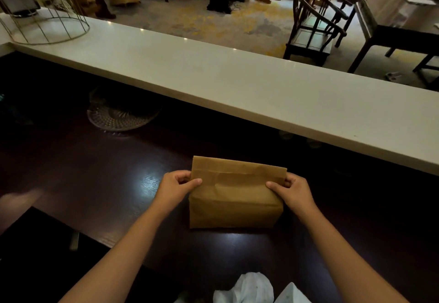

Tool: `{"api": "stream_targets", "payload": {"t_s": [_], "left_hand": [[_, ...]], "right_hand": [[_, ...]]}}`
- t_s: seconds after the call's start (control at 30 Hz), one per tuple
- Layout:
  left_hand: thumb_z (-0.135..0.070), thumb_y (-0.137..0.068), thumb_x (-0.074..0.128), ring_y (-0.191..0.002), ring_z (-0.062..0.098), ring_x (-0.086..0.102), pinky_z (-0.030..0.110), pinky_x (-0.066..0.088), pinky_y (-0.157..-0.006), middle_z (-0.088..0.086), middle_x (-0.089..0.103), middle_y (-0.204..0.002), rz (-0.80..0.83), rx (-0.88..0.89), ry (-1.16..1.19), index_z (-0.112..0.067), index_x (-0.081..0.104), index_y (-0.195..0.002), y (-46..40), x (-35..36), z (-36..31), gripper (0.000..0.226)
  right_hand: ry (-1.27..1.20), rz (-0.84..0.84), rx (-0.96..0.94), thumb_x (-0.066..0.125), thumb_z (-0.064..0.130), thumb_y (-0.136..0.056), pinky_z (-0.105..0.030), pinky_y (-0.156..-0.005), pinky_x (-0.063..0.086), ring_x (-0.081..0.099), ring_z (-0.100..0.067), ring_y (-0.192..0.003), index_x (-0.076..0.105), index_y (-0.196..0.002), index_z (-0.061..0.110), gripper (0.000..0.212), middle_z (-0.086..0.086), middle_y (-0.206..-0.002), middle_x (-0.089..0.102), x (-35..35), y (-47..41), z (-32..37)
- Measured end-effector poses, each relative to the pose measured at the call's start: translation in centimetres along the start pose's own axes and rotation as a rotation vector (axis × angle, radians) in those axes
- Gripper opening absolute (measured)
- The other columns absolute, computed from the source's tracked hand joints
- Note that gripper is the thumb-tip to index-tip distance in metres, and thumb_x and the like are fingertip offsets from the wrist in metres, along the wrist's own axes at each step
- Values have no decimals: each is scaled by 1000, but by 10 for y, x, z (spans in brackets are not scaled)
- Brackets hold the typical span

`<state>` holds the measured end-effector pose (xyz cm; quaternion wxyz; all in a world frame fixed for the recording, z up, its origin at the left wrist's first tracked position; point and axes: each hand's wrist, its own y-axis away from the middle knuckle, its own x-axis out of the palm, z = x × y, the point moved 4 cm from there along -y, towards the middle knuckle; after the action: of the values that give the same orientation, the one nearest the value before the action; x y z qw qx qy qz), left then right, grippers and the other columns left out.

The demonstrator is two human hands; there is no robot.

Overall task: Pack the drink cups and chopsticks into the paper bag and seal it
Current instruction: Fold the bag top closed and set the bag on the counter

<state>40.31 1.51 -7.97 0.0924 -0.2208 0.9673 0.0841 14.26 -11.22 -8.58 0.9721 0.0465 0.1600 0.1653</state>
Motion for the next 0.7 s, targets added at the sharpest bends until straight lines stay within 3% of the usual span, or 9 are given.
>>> {"api": "stream_targets", "payload": {"t_s": [0.1,0.17,0.27,0.37,0.5,0.6,0.7], "left_hand": [[-2,-77,69,-66,-4,67,8,50,-59,-20,71,-63,11,-5,56,-22,69,-75,-5,6,-9,21],[-1,-77,69,-66,-2,68,9,51,-60,-16,72,-63,16,-8,96,-20,70,-76,-10,10,-15,19],[-4,-78,69,-68,-3,67,10,52,-64,-17,72,-64,76,20,65,-21,70,-77,-17,14,-29,18],[-3,-83,63,-77,-2,68,11,52,-72,-19,73,-71,221,111,4,-24,71,-81,-24,17,-57,22],[-3,-85,61,-84,-5,66,7,48,-76,-25,72,-78,382,286,-126,-35,73,-79,-33,16,-103,35],[-8,-83,65,-85,-6,66,11,49,-81,-30,70,-76,397,334,-217,-49,71,-71,-40,14,-126,43],[-11,-82,65,-81,-9,65,7,48,-76,-28,70,-73,369,349,-234,-43,72,-70,-48,15,-153,35]], "right_hand": [[26,-35,-37,70,0,-75,-5,-63,49,63,13,-68,66,-99,2,25,4,-84,67,-11,7,7],[47,-45,-50,65,-1,-79,-5,-65,50,63,13,-69,65,-103,0,24,-2,-90,67,-21,11,14],[114,-11,-76,57,-4,-84,-4,-65,49,64,2,-77,63,-105,-3,22,-1,-90,65,-38,19,32],[141,-17,-118,57,-4,-84,-5,-63,48,64,8,-69,64,-101,4,20,7,-81,66,-57,30,54],[159,-142,-155,66,1,-78,-12,-58,50,62,0,-54,64,-79,13,12,6,-52,67,-82,44,82],[174,-191,-166,70,2,-75,-12,-63,51,66,2,-60,64,-74,17,16,9,-60,70,-93,51,105],[183,-226,-192,70,5,-76,-9,-61,50,66,2,-63,64,-75,16,12,1,-71,70,-102,59,134]]}}
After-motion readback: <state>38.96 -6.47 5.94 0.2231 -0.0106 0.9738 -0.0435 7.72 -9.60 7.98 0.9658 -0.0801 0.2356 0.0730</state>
